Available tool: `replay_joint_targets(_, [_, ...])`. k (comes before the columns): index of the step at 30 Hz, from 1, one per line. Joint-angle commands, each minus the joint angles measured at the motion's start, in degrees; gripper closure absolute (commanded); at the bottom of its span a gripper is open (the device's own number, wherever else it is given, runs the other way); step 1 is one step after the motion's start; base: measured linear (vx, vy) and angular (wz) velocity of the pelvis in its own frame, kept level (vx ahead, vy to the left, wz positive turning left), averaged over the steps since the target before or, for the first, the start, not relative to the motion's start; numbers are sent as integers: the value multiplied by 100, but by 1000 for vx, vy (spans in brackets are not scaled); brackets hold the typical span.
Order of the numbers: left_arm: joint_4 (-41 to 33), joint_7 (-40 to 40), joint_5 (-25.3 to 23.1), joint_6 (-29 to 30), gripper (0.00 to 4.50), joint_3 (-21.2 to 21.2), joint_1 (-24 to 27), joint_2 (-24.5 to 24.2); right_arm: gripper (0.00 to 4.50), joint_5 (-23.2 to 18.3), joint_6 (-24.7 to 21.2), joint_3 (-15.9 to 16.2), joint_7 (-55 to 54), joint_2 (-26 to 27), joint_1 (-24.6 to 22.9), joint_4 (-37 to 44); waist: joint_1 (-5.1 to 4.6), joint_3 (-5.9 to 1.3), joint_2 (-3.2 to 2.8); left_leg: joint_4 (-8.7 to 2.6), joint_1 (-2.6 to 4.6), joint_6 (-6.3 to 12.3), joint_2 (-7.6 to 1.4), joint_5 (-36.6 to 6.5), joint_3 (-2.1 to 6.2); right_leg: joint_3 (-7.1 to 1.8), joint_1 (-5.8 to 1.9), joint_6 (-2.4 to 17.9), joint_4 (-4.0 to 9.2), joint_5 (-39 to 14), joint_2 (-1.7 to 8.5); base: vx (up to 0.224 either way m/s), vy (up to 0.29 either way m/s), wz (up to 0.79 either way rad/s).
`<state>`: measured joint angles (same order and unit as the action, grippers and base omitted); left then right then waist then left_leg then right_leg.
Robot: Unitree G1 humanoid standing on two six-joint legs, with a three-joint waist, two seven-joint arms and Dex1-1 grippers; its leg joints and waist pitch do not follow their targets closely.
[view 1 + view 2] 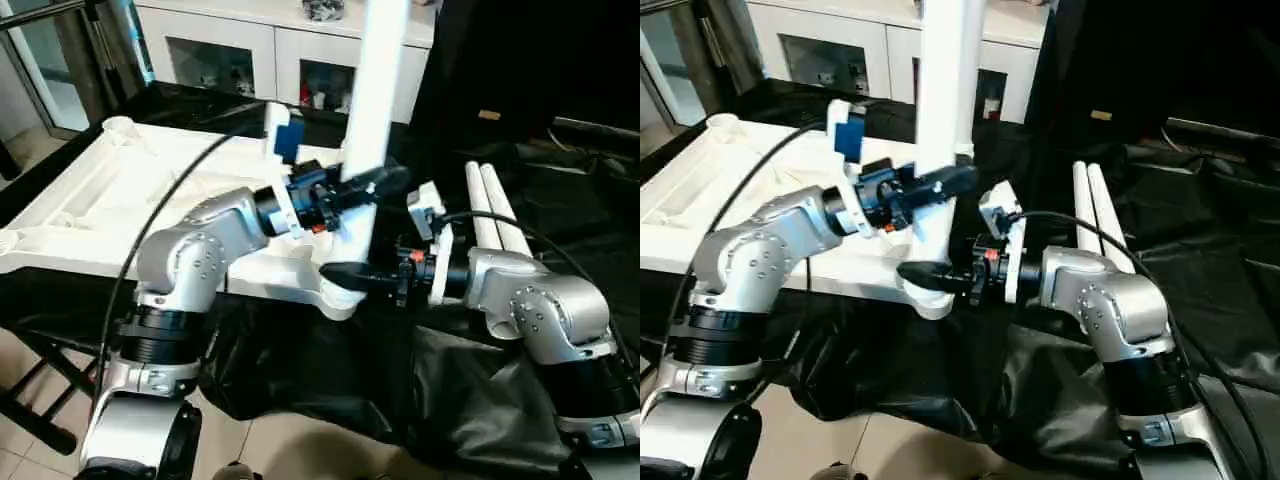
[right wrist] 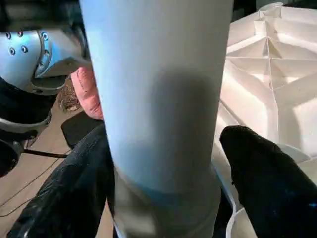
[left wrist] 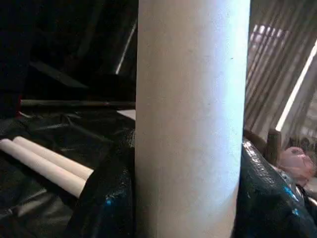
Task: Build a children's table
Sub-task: Pick table leg
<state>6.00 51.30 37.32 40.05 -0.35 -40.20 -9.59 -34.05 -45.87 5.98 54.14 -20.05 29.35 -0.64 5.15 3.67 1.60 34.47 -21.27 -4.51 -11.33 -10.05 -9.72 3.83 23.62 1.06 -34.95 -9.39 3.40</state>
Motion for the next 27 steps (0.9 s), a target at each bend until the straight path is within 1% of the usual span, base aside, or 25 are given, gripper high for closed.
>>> replay_joint_targets(1, [-99, 170, -8, 25, 255, -105, -51, -47, 91, 45, -62, -158, -145, -32, 147, -73, 14, -414, 29, -382, 43, 26, -125, -988, 23, -241, -326, 554, 513, -2228, 400, 0, 0, 0])
replay_joint_targets(2, [-112, 209, -25, 23, 255, -140, -40, -68, 91, 38, -74, -143, -141, -52, 176, -84, 10, -420, 26, -382, 40, 20, -126, -965, 25, -240, -330, 566, 500, -2176, 395, 0, 0, 0])
replay_joint_targets(3, [-113, 211, -27, 23, 255, -142, -39, -69, 91, 37, -75, -142, -141, -54, 177, -84, 4, -422, 52, -381, 40, 21, -129, -955, 21, -242, -329, 572, 495, -2141, 392, 0, 0, 0])
replay_joint_targets(4, [-125, 233, -24, 28, 255, -160, -29, -68, 91, 50, -66, -96, -106, -91, 194, -90, 11, -421, 37, -375, 45, 27, -129, -931, 17, -247, -328, 608, 483, -2059, 395, 0, 0, 0])
replay_joint_targets(7, [-150, 260, -48, 9, 255, -214, -9, -82, 91, 71, -65, -64, -73, -112, 211, -86, 16, -435, 35, -370, 29, 49, -130, -817, 14, -252, -347, 689, 451, -1783, 392, 0, 0, 0])
replay_joint_targets(9, [-152, 271, -74, -14, 255, -267, 11, -96, 91, 97, -43, -33, -71, -117, 226, -92, 18, -439, 30, -369, 32, 61, -133, -791, 13, -254, -348, 746, 438, -1658, 392, 0, 0, 0])
replay_joint_targets(10, [-150, 275, -83, -27, 255, -291, 19, -103, 91, 110, -31, -13, -67, -123, 234, -97, 19, -439, 52, -372, 29, 72, -138, -764, 14, -254, -356, 776, 423, -1603, 396, 0, 0, 0])
replay_joint_targets(11, [-139, 266, -78, -39, 255, -303, 25, -98, 91, 154, 7, 52, -34, -150, 253, -106, 14, -436, 44, -373, 31, 74, -140, -763, 12, -255, -352, 796, 425, -1574, 396, 0, 0, 0])
replay_joint_targets(12, [-133, 262, -77, -46, 255, -306, 24, -92, 91, 170, 22, 73, -26, -157, 265, -118, 9, -437, 59, -367, 30, 74, -136, -779, 5, -258, -358, 808, 426, -1573, 398, 0, 0, 0])
replay_joint_targets(14, [-133, 258, -74, -43, 255, -308, 25, -87, 91, 177, 35, 81, -24, -160, 274, -125, 14, -430, 50, -368, 30, 65, -134, -787, 5, -260, -358, 803, 427, -1627, 403, 0, 0, 0])
replay_joint_targets(15, [-136, 258, -75, -45, 255, -314, 31, -82, 91, 169, 37, 78, -18, -155, 285, -128, 13, -425, 65, -366, 29, 63, -131, -808, 1, -261, -357, 785, 437, -1688, 403, 0, 0, 0])
replay_joint_targets(17, [-139, 252, -77, -48, 255, -320, 38, -78, 91, 154, 33, 71, -9, -149, 297, -123, 16, -425, 56, -369, 38, 57, -133, -843, 4, -257, -353, 748, 446, -1799, 404, 0, 0, 0])
replay_joint_targets(20, [-93, 226, -109, -102, 255, -326, 42, -68, 91, 112, 30, 68, 40, -149, 308, -96, 17, -423, 59, -368, 38, 53, -131, -858, 4, -257, -348, 693, 461, -1900, 404, 0, 0, 0])
replay_joint_targets(25, [45, 64, -248, -238, 255, -291, -2, -5, 91, 60, 37, 94, 128, -172, 272, 3, 18, -423, 66, -365, 37, 55, -131, -854, 4, -254, -346, 659, 467, -1935, 402, 0, 0, 0])
replay_joint_targets(27, [107, -24, -283, -262, 255, -271, -32, 26, 91, 49, 32, 112, 150, -175, 245, 59, 21, -428, 71, -359, 26, 75, -125, -810, 3, -256, -353, 654, 465, -1885, 399, 0, 0, 0])
